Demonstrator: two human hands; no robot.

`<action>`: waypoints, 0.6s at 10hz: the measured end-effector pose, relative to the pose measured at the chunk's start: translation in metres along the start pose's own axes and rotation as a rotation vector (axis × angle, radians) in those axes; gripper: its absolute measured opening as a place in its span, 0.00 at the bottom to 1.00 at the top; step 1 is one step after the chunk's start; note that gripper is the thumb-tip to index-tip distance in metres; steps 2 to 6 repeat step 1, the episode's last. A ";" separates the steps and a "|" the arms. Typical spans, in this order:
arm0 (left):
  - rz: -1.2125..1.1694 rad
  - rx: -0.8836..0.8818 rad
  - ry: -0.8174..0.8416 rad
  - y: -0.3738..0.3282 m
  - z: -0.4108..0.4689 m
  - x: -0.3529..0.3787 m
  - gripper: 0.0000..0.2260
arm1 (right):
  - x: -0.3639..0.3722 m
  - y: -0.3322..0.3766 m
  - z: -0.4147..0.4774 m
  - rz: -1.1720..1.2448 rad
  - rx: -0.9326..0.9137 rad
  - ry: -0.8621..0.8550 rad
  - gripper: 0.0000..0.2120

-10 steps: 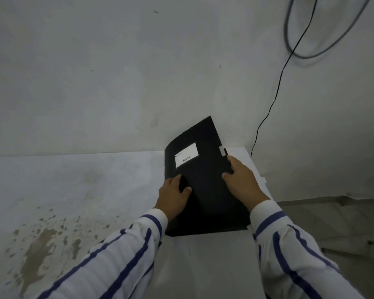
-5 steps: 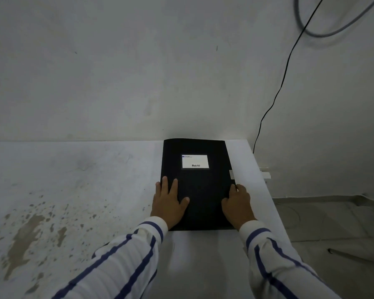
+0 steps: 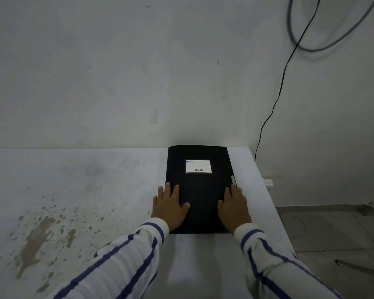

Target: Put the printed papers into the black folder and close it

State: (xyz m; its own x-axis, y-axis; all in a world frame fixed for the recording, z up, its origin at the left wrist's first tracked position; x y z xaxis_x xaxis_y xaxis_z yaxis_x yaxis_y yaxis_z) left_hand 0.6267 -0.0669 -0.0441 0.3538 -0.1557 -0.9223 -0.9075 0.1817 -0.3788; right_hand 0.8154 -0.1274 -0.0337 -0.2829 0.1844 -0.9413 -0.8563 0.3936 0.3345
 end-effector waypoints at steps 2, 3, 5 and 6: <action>-0.019 0.026 -0.021 0.004 0.001 -0.014 0.32 | -0.001 0.026 0.002 0.020 -0.075 -0.023 0.25; -0.019 0.026 -0.021 0.004 0.001 -0.014 0.32 | -0.001 0.026 0.002 0.020 -0.075 -0.023 0.25; -0.019 0.026 -0.021 0.004 0.001 -0.014 0.32 | -0.001 0.026 0.002 0.020 -0.075 -0.023 0.25; -0.019 0.026 -0.021 0.004 0.001 -0.014 0.32 | -0.001 0.026 0.002 0.020 -0.075 -0.023 0.25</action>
Point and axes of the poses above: each hand's wrist, its own z-axis towards the middle knuckle, its own x-axis out of the palm, y = z × x, the point moved 6 cm from there along z, towards the middle knuckle, and after that the axes turned 11 degrees about -y, right-handed, at the moved point
